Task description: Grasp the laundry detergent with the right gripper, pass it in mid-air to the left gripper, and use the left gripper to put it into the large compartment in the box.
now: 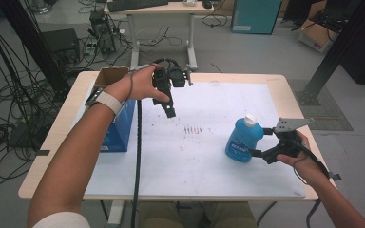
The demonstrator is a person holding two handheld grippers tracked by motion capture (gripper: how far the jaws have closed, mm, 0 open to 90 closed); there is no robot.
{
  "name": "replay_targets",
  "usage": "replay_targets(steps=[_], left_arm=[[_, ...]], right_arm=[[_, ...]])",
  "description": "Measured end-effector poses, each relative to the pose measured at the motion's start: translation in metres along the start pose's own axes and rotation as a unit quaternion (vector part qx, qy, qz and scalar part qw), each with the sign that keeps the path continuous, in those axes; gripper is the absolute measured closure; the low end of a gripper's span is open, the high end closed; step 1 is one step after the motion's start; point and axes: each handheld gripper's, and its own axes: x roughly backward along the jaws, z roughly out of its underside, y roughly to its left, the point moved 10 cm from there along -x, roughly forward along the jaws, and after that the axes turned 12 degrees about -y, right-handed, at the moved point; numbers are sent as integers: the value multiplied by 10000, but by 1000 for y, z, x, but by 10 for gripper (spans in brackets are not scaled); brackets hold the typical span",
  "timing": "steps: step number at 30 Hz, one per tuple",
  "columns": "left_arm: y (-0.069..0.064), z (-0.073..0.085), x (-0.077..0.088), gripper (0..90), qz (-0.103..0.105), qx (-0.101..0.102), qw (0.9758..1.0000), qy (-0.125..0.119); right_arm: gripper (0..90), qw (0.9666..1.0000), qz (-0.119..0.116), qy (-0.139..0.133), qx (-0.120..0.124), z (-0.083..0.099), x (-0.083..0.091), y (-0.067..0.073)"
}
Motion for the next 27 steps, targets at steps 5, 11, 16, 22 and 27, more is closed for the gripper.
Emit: replay_targets(steps=[5, 11, 16, 22, 27], left_arm=[[0, 1, -1, 94, 8, 9, 10000, 5], [0, 2, -3, 94, 16, 18, 10000, 4], [0, 2, -3, 94, 26, 28, 10000, 17], [0, 2, -4, 94, 33, 6, 10000, 30], [0, 1, -4, 94, 26, 7, 10000, 26]], right_arm=[[54, 10000, 4, -89, -18, 2, -4, 0], [49, 9998, 15, -190, -32, 3, -7, 0], [49, 9997, -12, -245, -44, 5, -11, 2], [50, 9992, 12, -376, -107, 6, -16, 3], [50, 9990, 34, -445, -84, 6, -18, 3]])
